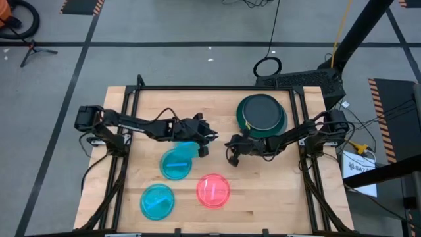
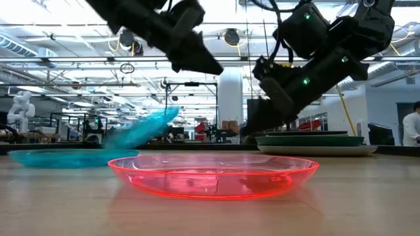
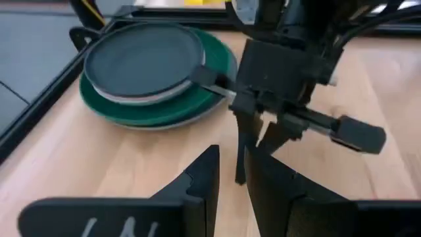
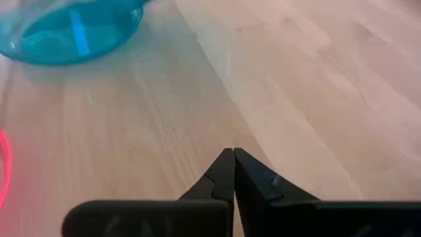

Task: Stack plastic plates
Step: Stack the right blue plate on the black plate

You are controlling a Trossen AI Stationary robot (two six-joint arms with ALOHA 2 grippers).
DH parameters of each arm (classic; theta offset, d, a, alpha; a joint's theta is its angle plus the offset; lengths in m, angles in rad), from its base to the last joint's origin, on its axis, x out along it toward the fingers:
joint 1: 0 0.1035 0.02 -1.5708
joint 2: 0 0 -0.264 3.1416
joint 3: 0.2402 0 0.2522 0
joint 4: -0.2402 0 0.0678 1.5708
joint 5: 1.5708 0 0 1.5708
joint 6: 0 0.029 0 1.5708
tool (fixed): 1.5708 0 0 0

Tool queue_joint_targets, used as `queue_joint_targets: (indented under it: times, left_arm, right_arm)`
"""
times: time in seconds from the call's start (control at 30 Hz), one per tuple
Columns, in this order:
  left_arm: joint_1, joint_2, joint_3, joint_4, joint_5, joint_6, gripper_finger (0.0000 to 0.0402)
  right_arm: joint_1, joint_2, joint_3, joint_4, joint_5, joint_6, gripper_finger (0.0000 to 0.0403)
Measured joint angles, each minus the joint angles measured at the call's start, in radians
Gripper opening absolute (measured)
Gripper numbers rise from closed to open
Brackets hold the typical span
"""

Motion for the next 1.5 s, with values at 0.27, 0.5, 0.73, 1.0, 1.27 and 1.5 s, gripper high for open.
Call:
queue_joint_targets:
  times: [0.27,0.5,0.73,1.0,1.27,1.5]
  left_arm:
    - [-0.028,0.003,0.192,-0.442,-0.077,-0.024,0.0081]
    - [-0.090,0.003,0.218,-0.690,-0.098,-0.080,0.0081]
    - [-0.112,0.003,0.217,-1.052,-0.101,-0.277,0.0081]
    - [-0.080,0.003,0.092,-1.188,-0.083,-0.493,0.0081]
    - [-0.002,-0.035,-0.088,-1.151,-0.047,-0.635,0.0051]
    - [0.036,-0.046,-0.141,-1.047,-0.088,-0.568,0.0021]
  right_arm:
    - [0.000,0.001,-0.001,-0.091,-0.004,0.004,0.0000]
    - [0.002,0.001,-0.001,-0.111,-0.007,0.001,0.0000]
    - [0.002,0.001,-0.001,-0.123,-0.008,-0.019,0.0000]
    - [0.013,0.001,-0.001,-0.137,-0.010,-0.016,0.0000]
    - [0.022,0.001,-0.001,-0.130,-0.032,-0.013,0.0000]
    - [0.022,0.001,-0.001,-0.126,-0.035,-0.008,0.0000]
